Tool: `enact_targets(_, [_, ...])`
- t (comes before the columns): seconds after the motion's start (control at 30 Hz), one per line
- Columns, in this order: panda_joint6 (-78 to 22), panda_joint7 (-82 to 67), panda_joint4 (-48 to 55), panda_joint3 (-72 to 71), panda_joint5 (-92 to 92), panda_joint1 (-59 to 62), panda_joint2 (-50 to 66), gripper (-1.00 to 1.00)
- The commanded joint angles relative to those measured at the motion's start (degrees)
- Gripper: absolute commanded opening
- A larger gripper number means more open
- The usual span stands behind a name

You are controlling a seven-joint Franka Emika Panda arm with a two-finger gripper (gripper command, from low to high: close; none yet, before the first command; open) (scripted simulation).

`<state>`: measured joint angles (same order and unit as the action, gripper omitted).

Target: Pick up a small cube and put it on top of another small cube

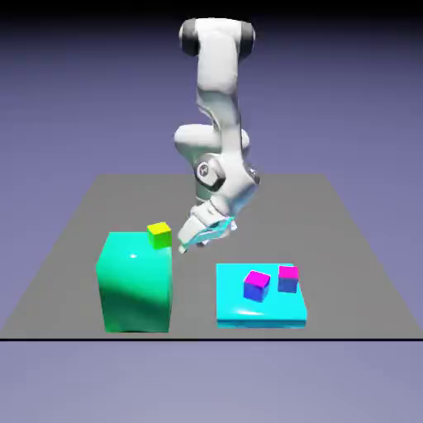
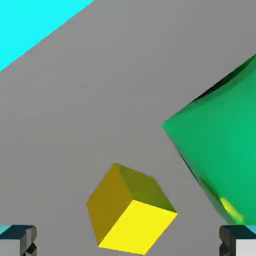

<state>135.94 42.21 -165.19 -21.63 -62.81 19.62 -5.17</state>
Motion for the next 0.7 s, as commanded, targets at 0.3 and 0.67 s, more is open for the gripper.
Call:
enact_targets(0.3, [-15.1,-0.1,-1.7,-8.6,-24.9,8.1,10.9,0.00])
enact_targets(0.67, [-28.9,0.1,-2.0,-14.3,-48.6,15.3,22.3,0.00])
